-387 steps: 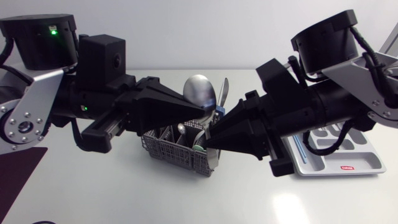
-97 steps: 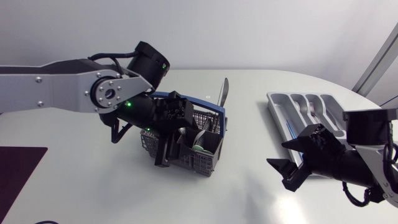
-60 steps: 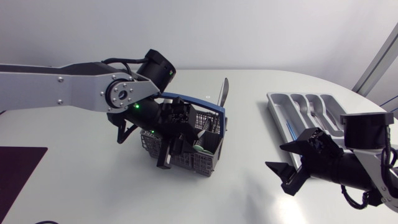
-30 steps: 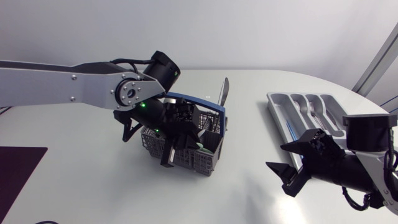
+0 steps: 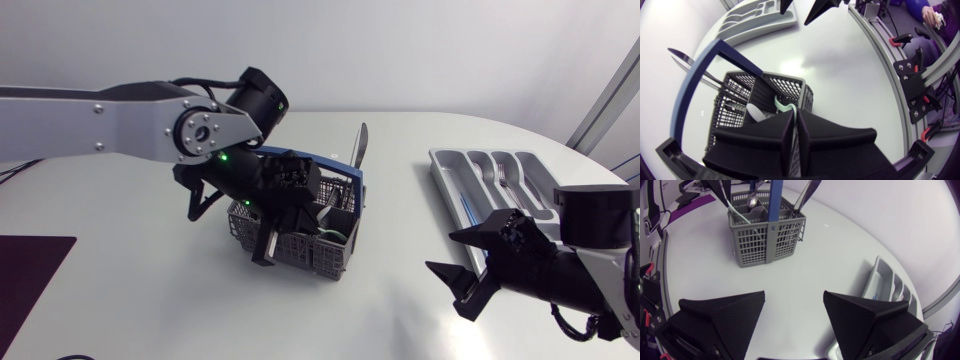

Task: Sort the cutlery from the basket into the organizer compartments.

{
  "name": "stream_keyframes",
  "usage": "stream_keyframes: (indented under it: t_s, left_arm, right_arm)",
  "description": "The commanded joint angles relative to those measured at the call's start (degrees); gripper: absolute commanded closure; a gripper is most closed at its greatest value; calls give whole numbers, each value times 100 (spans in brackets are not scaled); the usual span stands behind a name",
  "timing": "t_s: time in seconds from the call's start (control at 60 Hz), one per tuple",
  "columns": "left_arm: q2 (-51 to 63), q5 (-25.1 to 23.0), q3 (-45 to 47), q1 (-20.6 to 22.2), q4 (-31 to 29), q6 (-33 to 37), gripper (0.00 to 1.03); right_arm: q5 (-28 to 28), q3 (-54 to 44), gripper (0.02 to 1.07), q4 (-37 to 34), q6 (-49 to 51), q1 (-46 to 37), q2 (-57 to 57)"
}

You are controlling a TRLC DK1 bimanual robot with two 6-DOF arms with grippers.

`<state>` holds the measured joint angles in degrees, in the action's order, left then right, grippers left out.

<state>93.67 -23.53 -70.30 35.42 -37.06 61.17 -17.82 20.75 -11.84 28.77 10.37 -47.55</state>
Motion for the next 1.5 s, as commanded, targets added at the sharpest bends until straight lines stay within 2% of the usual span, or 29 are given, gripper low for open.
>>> stream_keyframes:
  t_s: [0.0, 0.283, 0.617, 0.733, 0.967, 1.2, 1.317, 1.367, 1.483]
  left_arm:
    - [-437, 15, -326, -26, -38, 106, 100]
    - [-1140, -55, -599, 149, -706, -70, 100]
    - [-1439, -196, -854, 378, -1655, -228, 100]
    - [-1518, -240, -836, 475, -1858, -202, 100]
    - [-1747, -398, -493, 721, -1928, 194, 100]
    - [-1755, -416, -89, 1002, -1858, 862, 100]
    - [-1870, -460, 52, 1072, -1814, 1310, 100]
    - [-1879, -539, 52, 1072, -1805, 1398, 100]
    - [-1879, -679, 43, 1081, -1805, 1477, 100]
  right_arm:
    - [-2, -63, 23, -117, 76, 141, 185]
    - [-186, 447, 22, -715, 76, 791, 774]
    - [-230, 1440, 23, -996, 49, 1740, 738]
    - [-371, 1818, 23, -1374, 41, 2329, 448]
    - [-1584, 2539, 23, -2262, 304, 2391, -334]
    - [-2981, 3031, 23, -2719, 911, 1477, -1301]
    - [-3473, 3295, 24, -3255, 1412, 1336, -1846]
    - [-3605, 3365, 28, -3422, 1631, 1318, -2021]
    - [-3772, 3506, 28, -3879, 2159, 1336, -2417]
